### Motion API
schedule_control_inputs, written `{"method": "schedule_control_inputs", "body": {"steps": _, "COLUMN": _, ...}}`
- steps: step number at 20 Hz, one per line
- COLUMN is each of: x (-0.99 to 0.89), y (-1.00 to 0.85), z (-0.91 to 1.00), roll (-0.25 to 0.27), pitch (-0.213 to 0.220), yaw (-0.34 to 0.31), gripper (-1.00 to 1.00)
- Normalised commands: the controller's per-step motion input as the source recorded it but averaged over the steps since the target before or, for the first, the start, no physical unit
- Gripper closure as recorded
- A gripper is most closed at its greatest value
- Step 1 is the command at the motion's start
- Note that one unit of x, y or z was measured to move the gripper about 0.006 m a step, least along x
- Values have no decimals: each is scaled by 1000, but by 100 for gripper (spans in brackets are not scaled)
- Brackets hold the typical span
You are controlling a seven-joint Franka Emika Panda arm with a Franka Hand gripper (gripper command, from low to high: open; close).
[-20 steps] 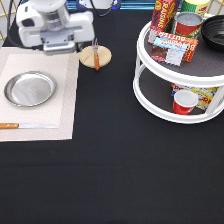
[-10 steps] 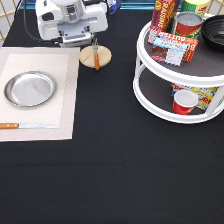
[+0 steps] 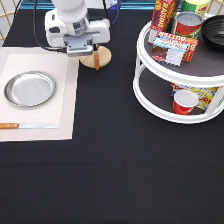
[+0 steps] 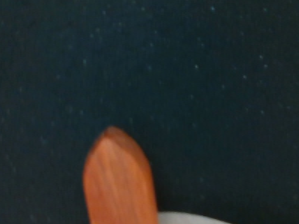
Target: Arrange plate and fork
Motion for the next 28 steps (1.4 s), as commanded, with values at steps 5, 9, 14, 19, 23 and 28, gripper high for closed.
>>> {"method": "schedule_control_inputs", "body": {"steps": 5, "x": -542, "y": 451, "z": -35, "roll": -104, "pitch": -117, "yaw": -68, "gripper": -100}}
{"method": "schedule_control_inputs", "body": {"steps": 9, "x": -589, "y": 225, "z": -123, "roll": -117, "pitch": -175, "yaw": 37, "gripper": -100}}
{"method": "schedule_control_inputs", "body": {"steps": 14, "x": -443, "y": 121, "z": -239, "roll": -132, "pitch": -229, "yaw": 118, "gripper": -100}}
{"method": "schedule_control_inputs", "body": {"steps": 19, "x": -417, "y": 43, "z": -146, "roll": -112, "pitch": -218, "yaw": 109, "gripper": -100}}
{"method": "schedule_control_inputs", "body": {"steps": 23, "x": -454, "y": 0, "z": -229, "roll": -92, "pitch": -160, "yaw": 20, "gripper": -100}}
{"method": "schedule_control_inputs", "body": {"steps": 28, "x": -230, "y": 0, "z": -163, "roll": -49, "pitch": -103, "yaw": 0, "gripper": -100}}
